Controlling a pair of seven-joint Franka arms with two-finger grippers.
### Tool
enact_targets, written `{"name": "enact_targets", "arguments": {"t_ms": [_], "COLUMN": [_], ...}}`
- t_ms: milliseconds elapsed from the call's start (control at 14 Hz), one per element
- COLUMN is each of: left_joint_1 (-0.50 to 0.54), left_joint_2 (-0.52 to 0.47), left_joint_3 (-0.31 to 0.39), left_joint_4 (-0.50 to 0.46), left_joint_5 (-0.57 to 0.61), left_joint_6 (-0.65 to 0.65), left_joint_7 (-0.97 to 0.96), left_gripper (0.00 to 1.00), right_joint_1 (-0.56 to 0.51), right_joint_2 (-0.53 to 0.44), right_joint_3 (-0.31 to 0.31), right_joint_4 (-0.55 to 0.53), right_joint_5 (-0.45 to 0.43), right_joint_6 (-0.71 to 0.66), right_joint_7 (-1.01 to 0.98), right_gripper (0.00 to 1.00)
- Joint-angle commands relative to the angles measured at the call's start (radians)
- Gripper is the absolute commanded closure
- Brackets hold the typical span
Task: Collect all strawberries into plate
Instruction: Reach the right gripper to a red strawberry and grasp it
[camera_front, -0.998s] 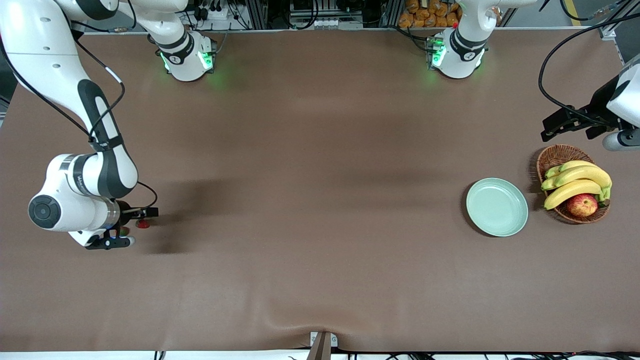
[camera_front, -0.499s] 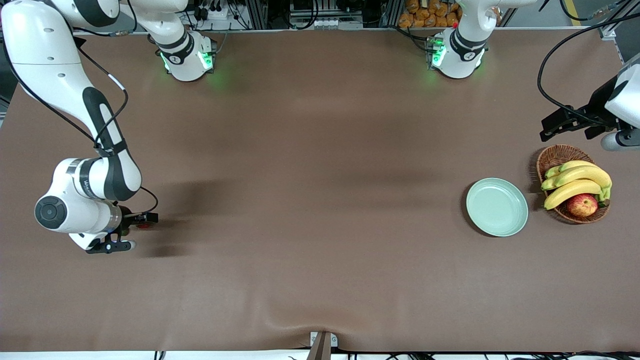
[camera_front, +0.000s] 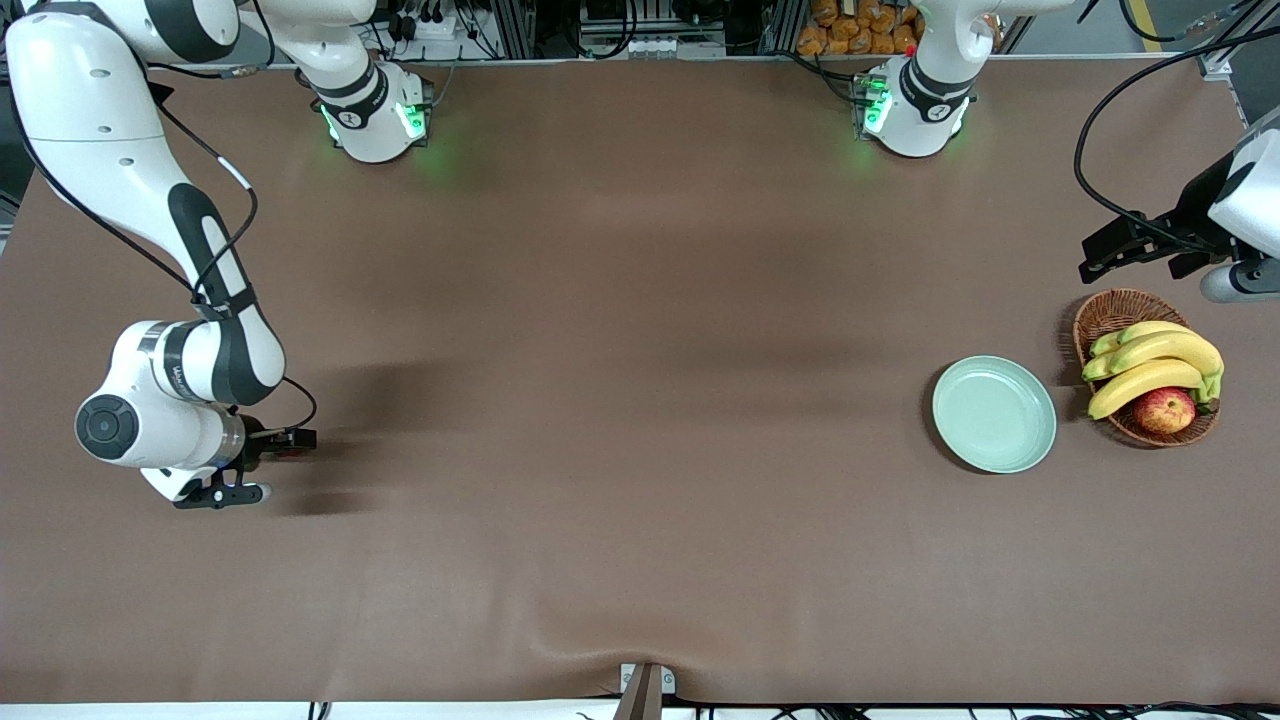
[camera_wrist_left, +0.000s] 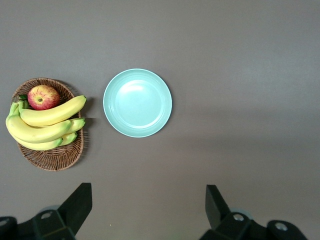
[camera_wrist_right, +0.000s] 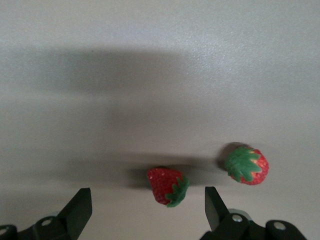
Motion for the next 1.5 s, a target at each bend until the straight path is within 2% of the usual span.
{"name": "enact_targets", "arguments": {"t_ms": [0, 570, 713, 927, 1212, 1426], "left_joint_1": [0.004, 0.005, 0.004, 0.005, 0.007, 0.007], "left_joint_2": [-0.002, 0.0, 0.0, 0.004, 0.004, 0.003], "left_joint_3": [-0.004, -0.003, -0.003, -0.004, -0.004, -0.003], "left_joint_4": [0.003, -0.001, 0.001, 0.001, 0.001, 0.001], "left_joint_5": [-0.011, -0.011, -0.011, -0.011, -0.011, -0.011], "left_joint_6": [-0.01, -0.01, -0.01, -0.01, -0.012, -0.01], "left_joint_7": [0.011, 0.012, 0.012, 0.012, 0.012, 0.012], "left_gripper": [0.0, 0.0, 0.0, 0.0, 0.0, 0.0], "right_joint_1": [-0.027, -0.03, -0.03, -0.03, -0.032, -0.027], "right_joint_2": [0.014, 0.02, 0.025, 0.027, 0.027, 0.017], "right_joint_3": [0.014, 0.014, 0.014, 0.014, 0.014, 0.015], "right_joint_4": [0.004, 0.004, 0.004, 0.004, 0.004, 0.004], "right_joint_5": [-0.015, -0.016, -0.016, -0.016, -0.031, -0.031], "right_joint_6": [0.017, 0.029, 0.035, 0.037, 0.04, 0.025], "right_joint_7": [-0.024, -0.024, -0.024, -0.024, -0.031, -0.053], "right_gripper": [0.0, 0.01, 0.31, 0.52, 1.0, 1.0]}}
